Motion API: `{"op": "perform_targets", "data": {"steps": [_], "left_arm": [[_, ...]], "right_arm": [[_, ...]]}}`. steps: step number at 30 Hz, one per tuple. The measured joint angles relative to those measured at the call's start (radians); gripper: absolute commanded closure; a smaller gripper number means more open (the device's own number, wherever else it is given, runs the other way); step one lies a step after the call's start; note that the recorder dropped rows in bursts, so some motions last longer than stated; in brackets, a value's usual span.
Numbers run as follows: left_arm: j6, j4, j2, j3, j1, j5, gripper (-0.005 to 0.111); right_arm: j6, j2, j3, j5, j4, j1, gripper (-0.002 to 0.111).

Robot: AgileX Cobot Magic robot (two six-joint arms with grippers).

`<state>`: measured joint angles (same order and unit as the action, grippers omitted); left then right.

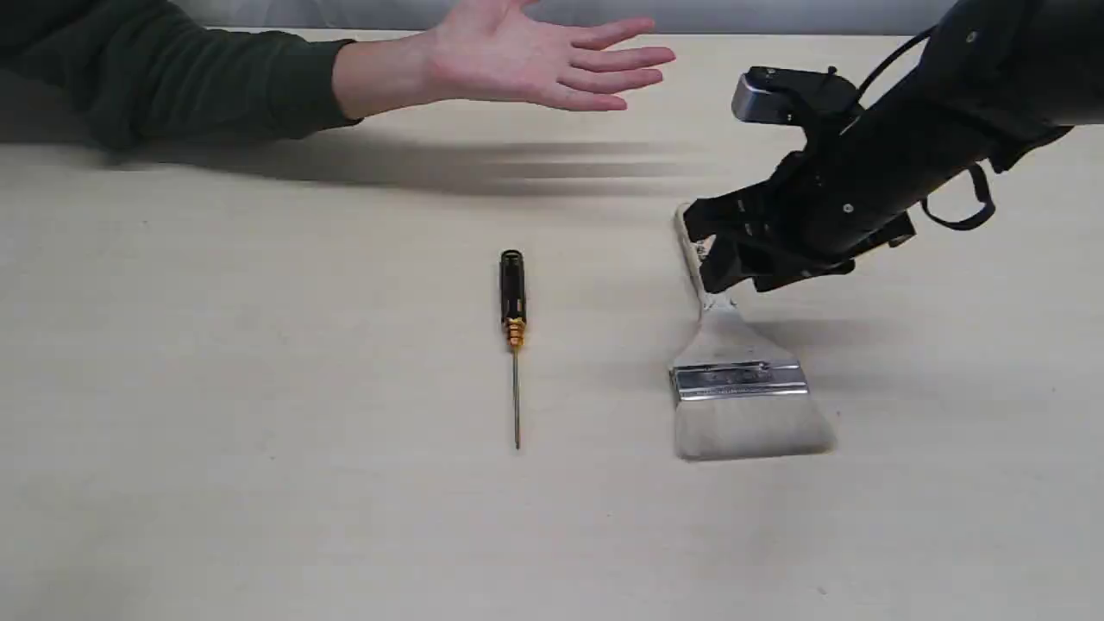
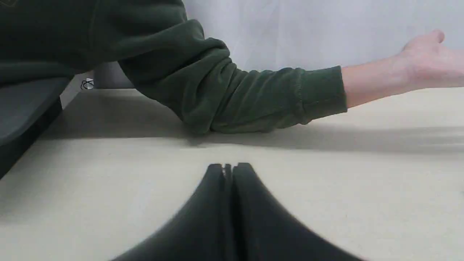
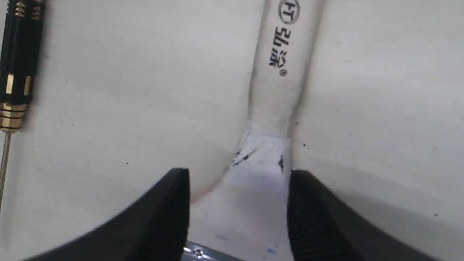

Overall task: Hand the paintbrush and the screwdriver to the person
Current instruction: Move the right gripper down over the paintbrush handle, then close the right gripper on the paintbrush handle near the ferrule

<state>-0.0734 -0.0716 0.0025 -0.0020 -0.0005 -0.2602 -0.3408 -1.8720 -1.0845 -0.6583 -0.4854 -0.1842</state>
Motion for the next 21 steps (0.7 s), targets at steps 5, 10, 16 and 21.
{"op": "perform_targets", "data": {"steps": [5,10,16,21], "left_arm": [[0.0,0.0,0.0,0.0,0.0,0.0,0.107],[0.0,0.0,0.0,0.0,0.0,0.0,0.107],[0.0,0.0,0.0,0.0,0.0,0.0,0.107],[0.0,0.0,0.0,0.0,0.0,0.0,0.107]], "right_arm": [[0.006,-0.01,-0.002,0.035,0.004,-0.027,0.047],[0.058,-0.03,-0.004,0.063,0.053,-0.027,0.047],[0.09,-0.078,-0.005,0.067,0.07,-0.027,0.047],[0.094,-0.103,-0.007,0.075,0.07,-0.027,0.047]]}}
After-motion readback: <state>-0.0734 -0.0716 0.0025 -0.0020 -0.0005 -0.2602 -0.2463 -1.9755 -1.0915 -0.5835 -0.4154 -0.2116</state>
